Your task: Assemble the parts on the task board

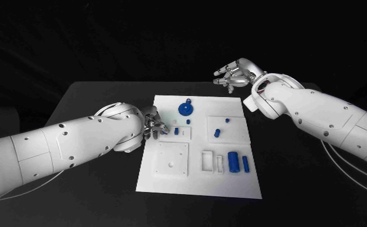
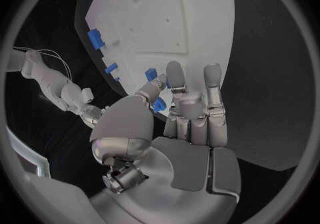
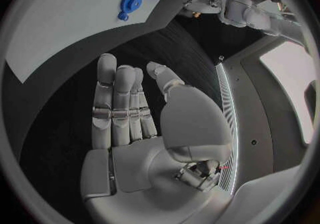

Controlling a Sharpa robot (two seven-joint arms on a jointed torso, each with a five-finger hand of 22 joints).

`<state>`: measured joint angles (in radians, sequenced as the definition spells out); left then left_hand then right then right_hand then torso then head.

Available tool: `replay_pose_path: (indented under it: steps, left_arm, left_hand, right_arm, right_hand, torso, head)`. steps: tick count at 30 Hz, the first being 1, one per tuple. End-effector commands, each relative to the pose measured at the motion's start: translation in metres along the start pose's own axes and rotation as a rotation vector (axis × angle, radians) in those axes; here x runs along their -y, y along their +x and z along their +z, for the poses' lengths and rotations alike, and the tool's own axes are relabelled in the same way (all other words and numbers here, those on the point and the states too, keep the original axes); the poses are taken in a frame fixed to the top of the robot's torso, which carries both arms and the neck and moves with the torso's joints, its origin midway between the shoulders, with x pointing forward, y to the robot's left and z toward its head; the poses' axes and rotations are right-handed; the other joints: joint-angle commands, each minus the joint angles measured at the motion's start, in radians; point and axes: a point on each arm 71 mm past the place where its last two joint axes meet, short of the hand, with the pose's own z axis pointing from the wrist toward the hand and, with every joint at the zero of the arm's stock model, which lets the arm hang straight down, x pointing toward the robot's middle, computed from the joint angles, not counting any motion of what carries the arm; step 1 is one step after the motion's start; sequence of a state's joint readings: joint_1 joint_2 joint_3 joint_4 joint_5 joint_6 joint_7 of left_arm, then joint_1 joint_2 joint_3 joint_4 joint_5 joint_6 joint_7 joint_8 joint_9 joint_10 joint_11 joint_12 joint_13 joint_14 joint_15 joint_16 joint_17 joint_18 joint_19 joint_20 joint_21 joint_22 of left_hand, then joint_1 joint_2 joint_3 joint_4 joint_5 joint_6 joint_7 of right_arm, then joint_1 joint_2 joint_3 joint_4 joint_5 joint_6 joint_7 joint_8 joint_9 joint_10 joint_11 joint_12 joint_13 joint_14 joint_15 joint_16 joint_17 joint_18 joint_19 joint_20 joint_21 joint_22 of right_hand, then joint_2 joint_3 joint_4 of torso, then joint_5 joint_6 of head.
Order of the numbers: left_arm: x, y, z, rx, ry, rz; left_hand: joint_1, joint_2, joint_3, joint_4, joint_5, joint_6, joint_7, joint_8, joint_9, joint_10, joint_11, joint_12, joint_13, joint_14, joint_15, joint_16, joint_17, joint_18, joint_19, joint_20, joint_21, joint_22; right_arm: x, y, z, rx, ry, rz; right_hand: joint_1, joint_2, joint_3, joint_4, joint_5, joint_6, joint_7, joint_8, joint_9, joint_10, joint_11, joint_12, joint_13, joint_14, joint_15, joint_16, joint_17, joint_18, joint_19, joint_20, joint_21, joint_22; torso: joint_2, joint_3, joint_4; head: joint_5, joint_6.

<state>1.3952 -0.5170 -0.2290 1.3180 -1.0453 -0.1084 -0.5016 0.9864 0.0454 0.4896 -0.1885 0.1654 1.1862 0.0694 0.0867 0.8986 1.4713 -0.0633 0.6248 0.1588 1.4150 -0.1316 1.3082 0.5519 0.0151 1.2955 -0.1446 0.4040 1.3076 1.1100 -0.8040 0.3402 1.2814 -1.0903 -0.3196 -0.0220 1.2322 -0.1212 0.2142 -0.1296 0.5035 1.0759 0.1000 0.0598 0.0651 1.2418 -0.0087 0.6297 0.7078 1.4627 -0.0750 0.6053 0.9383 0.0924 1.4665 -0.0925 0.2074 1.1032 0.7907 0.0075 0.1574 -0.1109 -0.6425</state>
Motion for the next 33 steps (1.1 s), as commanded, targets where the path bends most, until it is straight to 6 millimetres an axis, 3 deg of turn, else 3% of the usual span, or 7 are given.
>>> replay_pose_path:
  steps: [1, 27, 33]
  left_arm:
    - [-0.0071, 0.0155, 0.0012, -0.083, -0.047, 0.041]
    - [-0.0056, 0.0131, 0.0048, -0.068, -0.047, 0.045]
    - [-0.0028, 0.0131, 0.0065, -0.069, -0.048, 0.050]
  left_hand:
    - [0.027, 0.020, -0.004, 0.001, -0.005, 0.148, -0.106, 0.003, 0.000, 0.044, -0.015, 0.007, 0.002, 0.003, 0.000, 0.005, 0.006, 0.002, 0.001, 0.005, -0.003, 0.018]
    - [0.029, 0.028, -0.010, 0.011, -0.017, 0.154, -0.107, 0.001, 0.007, 0.045, -0.016, 0.016, -0.001, 0.004, 0.001, 0.011, 0.037, 0.008, 0.002, 0.011, -0.003, 0.018]
    - [0.029, 0.027, -0.006, 0.007, -0.004, 0.154, -0.107, 0.001, 0.010, 0.045, -0.016, 0.017, -0.002, 0.005, 0.001, 0.010, 0.041, 0.009, 0.002, 0.011, -0.003, 0.018]
  right_arm:
    - [-0.0011, 0.0011, -0.0001, -0.011, -0.010, -0.006]
    - [-0.0017, 0.0016, -0.0001, -0.013, -0.011, -0.005]
    - [-0.0019, 0.0021, 0.0002, -0.014, -0.011, -0.005]
  right_hand:
    - [-0.003, -0.006, -0.001, 0.006, 0.004, -0.005, 0.001, 0.003, 0.001, 0.000, -0.009, -0.005, 0.001, 0.009, -0.007, 0.004, -0.001, 0.001, 0.024, -0.007, -0.006, 0.001]
    - [-0.004, -0.006, -0.001, 0.007, 0.005, -0.004, 0.000, 0.003, 0.002, 0.000, -0.009, -0.004, 0.002, 0.009, -0.007, 0.004, -0.001, 0.000, 0.025, -0.008, -0.008, 0.002]
    - [0.001, -0.006, 0.002, 0.004, 0.001, -0.004, 0.000, 0.003, 0.002, -0.001, -0.009, -0.005, 0.001, 0.009, -0.007, 0.004, -0.001, 0.000, 0.025, -0.008, -0.008, 0.003]
  torso:
    - [0.000, 0.0000, 0.0005]
    - [0.000, -0.0001, -0.0007]
    - [0.001, 0.0006, -0.0008]
  head:
    - [0.000, -0.001]
    - [-0.002, 0.000]
    - [-0.004, -0.001]
